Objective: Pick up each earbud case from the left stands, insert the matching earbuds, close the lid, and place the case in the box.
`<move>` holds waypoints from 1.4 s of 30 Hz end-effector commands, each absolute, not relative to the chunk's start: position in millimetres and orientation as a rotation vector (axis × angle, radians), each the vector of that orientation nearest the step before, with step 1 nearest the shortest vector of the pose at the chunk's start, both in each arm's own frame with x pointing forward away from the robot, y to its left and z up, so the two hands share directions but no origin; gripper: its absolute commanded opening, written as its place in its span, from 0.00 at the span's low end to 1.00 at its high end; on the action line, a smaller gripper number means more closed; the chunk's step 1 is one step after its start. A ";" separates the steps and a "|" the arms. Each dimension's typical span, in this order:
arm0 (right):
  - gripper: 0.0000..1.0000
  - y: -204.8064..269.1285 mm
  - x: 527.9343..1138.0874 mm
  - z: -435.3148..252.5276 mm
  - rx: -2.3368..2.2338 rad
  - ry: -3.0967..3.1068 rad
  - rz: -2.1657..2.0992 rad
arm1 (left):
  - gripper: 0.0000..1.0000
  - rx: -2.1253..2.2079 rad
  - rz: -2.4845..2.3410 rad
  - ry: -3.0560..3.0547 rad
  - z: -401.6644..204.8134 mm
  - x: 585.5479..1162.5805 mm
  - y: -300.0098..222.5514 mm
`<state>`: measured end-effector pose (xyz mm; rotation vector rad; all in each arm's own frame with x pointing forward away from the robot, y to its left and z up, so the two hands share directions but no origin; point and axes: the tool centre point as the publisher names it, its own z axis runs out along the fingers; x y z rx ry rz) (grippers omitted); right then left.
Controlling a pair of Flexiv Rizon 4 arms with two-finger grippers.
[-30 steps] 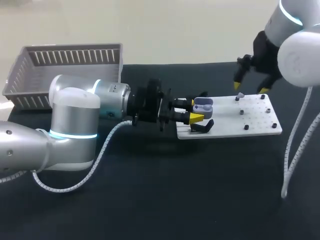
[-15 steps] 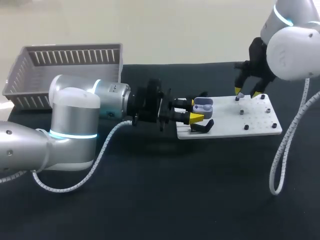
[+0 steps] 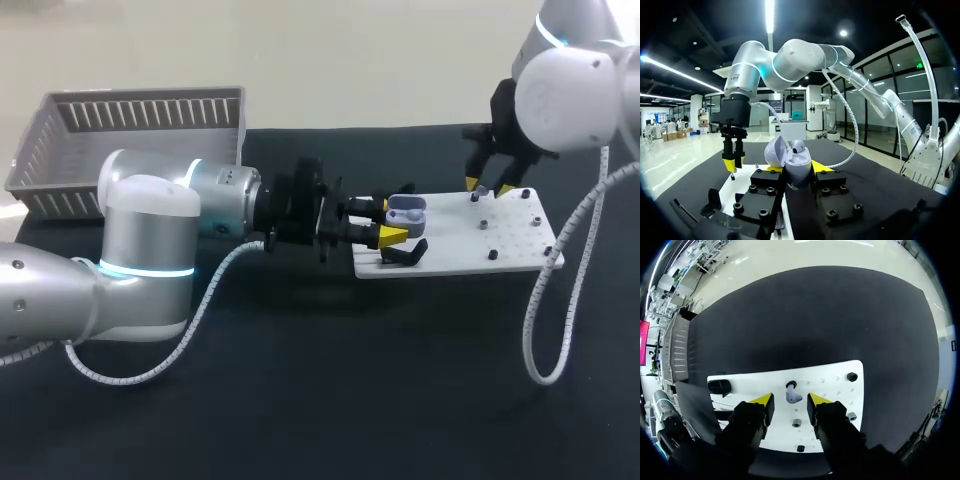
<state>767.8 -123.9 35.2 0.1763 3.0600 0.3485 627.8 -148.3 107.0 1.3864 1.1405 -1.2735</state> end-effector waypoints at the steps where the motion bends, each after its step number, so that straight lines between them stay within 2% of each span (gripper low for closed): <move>1: 0.42 -125.0 769.3 34.3 0.181 3.062 0.352 | 0.00 1.383 -1.270 1.140 106.3 627.0 -148.3; 23: 0.33 -123.8 767.4 26.8 0.178 3.075 0.367 | 0.00 1.383 -1.270 1.140 106.3 627.0 -148.3; 37: 0.35 -123.1 775.6 25.6 0.181 3.084 0.358 | 0.00 1.383 -1.270 1.140 106.3 627.0 -148.3; 42: 0.31 -123.5 773.9 24.9 0.180 3.086 0.337 | 0.00 1.383 -1.270 1.140 106.3 627.0 -148.3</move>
